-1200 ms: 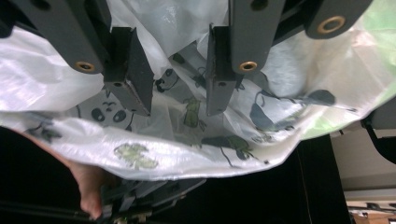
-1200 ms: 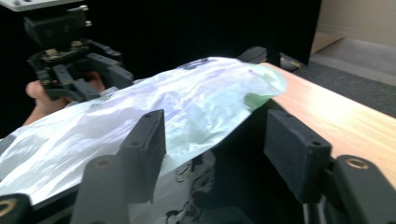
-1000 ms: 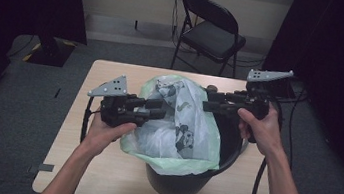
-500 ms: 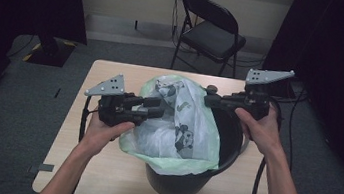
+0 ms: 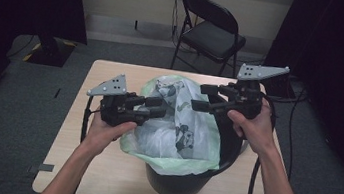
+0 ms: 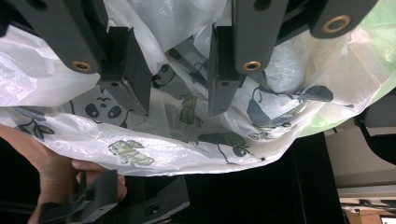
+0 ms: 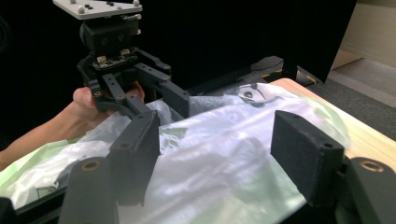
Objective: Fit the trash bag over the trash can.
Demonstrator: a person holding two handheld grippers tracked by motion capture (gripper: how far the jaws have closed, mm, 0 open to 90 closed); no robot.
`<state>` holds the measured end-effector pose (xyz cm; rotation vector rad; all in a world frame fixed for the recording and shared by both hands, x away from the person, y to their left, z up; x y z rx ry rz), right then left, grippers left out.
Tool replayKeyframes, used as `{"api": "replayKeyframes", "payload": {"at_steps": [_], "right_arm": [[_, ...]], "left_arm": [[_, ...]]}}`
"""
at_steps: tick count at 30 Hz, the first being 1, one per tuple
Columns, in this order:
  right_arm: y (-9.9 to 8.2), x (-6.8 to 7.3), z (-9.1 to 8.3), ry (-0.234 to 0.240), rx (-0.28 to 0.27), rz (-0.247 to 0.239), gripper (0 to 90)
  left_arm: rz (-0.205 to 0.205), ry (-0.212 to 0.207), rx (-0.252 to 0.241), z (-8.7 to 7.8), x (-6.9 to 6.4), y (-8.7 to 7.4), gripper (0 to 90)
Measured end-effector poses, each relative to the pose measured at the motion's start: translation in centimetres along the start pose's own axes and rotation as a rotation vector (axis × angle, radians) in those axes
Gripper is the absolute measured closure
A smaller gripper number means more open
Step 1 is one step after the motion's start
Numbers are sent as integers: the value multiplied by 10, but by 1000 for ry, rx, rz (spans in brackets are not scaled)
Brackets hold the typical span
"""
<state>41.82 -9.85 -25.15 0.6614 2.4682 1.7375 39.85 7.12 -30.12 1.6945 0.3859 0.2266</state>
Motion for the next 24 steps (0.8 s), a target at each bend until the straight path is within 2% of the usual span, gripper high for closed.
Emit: {"api": "replayKeyframes", "payload": {"at_steps": [1, 2, 3, 4, 7, 11, 16, 21, 24], "right_arm": [[0, 1, 2, 3, 10, -3, 343], [-1, 2, 3, -1, 18, -3, 393], [-2, 1, 4, -14, 30, -11, 484], [-3, 1, 5, -24, 40, -23, 523], [-4, 1, 5, -22, 48, -36, 659], [-6, 3, 4, -19, 69, -50, 890], [-8, 1, 1, -52, 81, -64, 900], [-7, -3, -2, -95, 67, -74, 900], [-7, -7, -3, -115, 65, -64, 900]], "left_arm": [[1, 0, 1, 0, 0, 0, 601], [2, 2, 2, 0, 0, 0, 601], [2, 1, 3, 0, -1, 0, 601], [3, -1, 3, 0, -1, 0, 601], [3, -1, 5, 0, -1, 0, 600], [3, 1, -2, 0, 0, 0, 595], [0, 11, -7, -2, 1, 0, 587], [1, 12, -7, -3, 1, 0, 584], [3, 15, -7, -4, 2, 0, 584]]}}
Point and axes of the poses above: each handheld gripper's, and its own axes: z roughly forward along the jaws, y roughly out of its top, x roughly to its left, the point moved 8 cm from there along z, roughly forward along the jaws, and after that the axes turned 3 degrees about z, right-handed, at the moved point
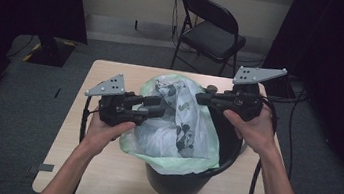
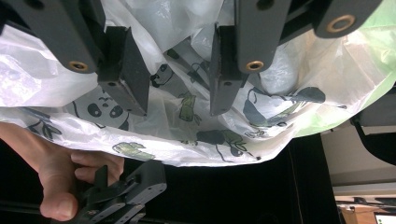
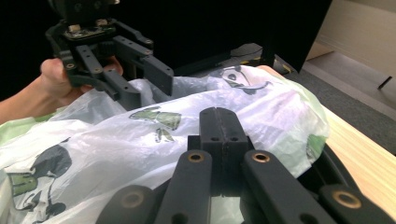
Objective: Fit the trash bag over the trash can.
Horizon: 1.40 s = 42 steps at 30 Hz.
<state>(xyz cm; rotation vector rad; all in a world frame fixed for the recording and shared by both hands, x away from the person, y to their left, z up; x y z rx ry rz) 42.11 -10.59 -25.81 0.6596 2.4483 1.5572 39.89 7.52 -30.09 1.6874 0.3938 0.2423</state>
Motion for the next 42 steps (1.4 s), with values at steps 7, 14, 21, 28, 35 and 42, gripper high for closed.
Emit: {"api": "replayKeyframes", "payload": {"at_steps": [7, 14, 21, 28, 35, 42], "right_arm": [[6, 3, 1, 26, -37, 54, 590], [6, 10, 7, 3, -3, 51, 508], [-5, 15, 9, -27, 79, 33, 695], [-8, 16, 11, -45, 122, 14, 900], [-7, -3, 3, -126, 78, 34, 900], [-11, -35, -5, -213, 37, 83, 900]], "left_arm": [[-1, 0, 1, 1, 0, -1, 584], [4, -3, 3, 0, -1, -1, 584], [0, 3, 0, -2, 1, 0, 584], [-3, 12, -8, -6, 3, 1, 582], [-16, 39, -18, -11, 10, -1, 570], [-33, 82, -27, -15, 19, -3, 545]]}}
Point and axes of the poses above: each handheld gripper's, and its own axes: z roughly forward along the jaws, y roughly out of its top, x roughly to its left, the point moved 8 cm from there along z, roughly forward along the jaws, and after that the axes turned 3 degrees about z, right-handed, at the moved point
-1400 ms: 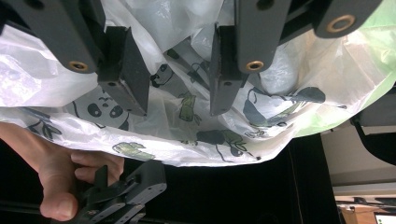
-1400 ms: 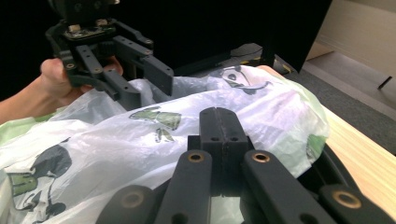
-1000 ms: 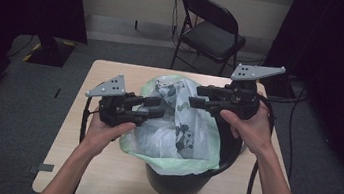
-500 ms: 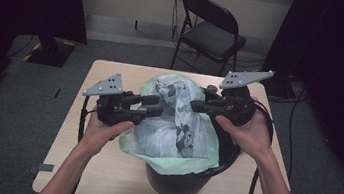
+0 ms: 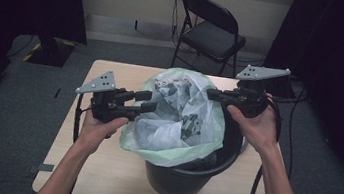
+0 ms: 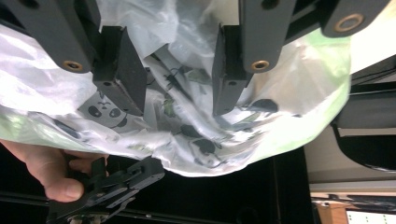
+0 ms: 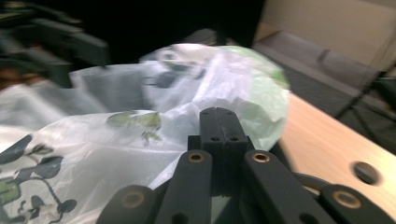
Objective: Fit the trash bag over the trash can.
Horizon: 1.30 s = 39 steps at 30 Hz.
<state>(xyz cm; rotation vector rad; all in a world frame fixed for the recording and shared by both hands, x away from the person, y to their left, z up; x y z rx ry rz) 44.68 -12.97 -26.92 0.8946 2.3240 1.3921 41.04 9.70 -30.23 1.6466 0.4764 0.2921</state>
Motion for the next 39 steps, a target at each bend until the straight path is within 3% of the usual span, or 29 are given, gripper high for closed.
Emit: {"api": "replayKeyframes", "payload": {"at_steps": [9, 15, 20, 25, 29, 35, 39], "right_arm": [[-14, -39, 0, -89, -29, 85, 900], [-27, -58, -3, -110, -38, 136, 900], [-39, -60, 3, -94, -33, 154, 900], [-52, -63, 11, -62, -38, 187, 900], [-61, -64, 16, -18, -56, 223, 900], [-55, -65, 12, 3, -112, 233, 900], [-46, -58, 9, 9, -123, 206, 900]], "left_arm": [[-38, 54, -2, -5, 16, -8, 529], [-58, 38, -4, -6, 18, -11, 531], [-66, -10, -10, -6, 13, -12, 599], [-43, -4, -7, -9, 10, -11, 662], [-49, -28, -23, -17, 8, -12, 715], [-29, -43, -30, -27, 2, -12, 782], [-10, -71, -32, -33, -4, -13, 817]]}}
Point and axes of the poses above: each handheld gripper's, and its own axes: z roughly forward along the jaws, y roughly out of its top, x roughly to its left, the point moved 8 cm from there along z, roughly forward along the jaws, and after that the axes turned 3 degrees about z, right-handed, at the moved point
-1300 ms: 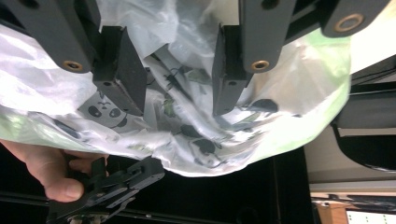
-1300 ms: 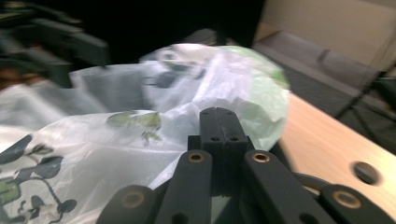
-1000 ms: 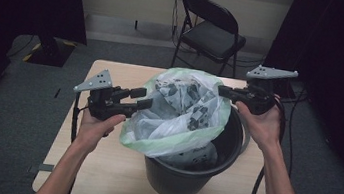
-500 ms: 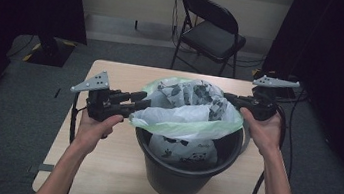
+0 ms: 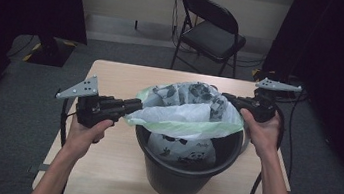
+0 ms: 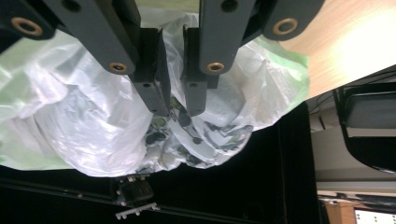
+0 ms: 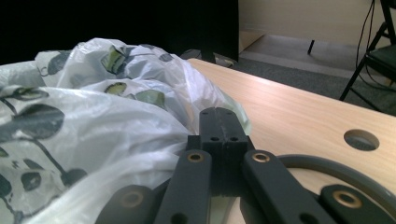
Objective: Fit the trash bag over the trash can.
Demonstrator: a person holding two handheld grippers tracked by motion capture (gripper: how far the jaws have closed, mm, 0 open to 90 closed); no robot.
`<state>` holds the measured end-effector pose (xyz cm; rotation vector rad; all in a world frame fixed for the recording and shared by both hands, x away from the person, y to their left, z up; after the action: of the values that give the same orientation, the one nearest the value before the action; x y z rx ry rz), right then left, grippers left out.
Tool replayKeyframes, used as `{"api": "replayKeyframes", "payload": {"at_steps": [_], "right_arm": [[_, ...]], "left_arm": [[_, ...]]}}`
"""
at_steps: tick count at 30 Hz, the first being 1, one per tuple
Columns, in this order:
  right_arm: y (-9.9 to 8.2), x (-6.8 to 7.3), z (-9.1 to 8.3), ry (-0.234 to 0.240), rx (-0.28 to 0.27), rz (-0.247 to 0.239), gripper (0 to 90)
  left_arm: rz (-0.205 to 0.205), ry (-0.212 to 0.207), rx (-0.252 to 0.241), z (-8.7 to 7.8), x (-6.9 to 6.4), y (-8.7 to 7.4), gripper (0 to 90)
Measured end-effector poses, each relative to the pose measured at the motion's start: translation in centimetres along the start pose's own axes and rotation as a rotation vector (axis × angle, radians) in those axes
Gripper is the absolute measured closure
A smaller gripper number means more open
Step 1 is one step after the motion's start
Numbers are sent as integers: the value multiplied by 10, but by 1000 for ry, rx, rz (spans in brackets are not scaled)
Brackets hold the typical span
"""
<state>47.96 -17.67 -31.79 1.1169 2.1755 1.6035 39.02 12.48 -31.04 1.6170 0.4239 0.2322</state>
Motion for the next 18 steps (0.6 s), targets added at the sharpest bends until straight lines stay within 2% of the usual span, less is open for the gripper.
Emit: {"api": "replayKeyframes", "payload": {"at_steps": [2, 6, 9, 12, 16, 18], "right_arm": [[3, 0, -1, -37, -8, -3, 823], [4, -5, -3, -61, -19, 19, 680], [6, -5, -6, -44, -32, 27, 638], [8, -4, -8, -60, -28, 16, 629], [12, -3, -11, -63, -45, 18, 577], [14, 0, -11, -49, -51, 17, 557]], "left_arm": [[6, -16, 5, -2, -4, 0, 834], [30, -44, 21, -6, -17, 0, 829], [48, -85, 35, -8, -28, 0, 828], [75, -106, 49, -8, -38, -1, 846], [114, -195, 71, -5, -58, -2, 859], [123, -220, 77, -4, -63, -3, 859]]}}
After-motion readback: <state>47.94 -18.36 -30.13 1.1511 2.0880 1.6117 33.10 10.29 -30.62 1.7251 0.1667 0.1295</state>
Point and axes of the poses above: each handheld gripper's, and its own axes: z roughly forward along the jaws, y roughly out of its top, x roughly to its left, the point moved 8 cm from there along z, roughly forward along the jaws, and after that the axes turned 3 degrees about z, right-handed, at the moved point
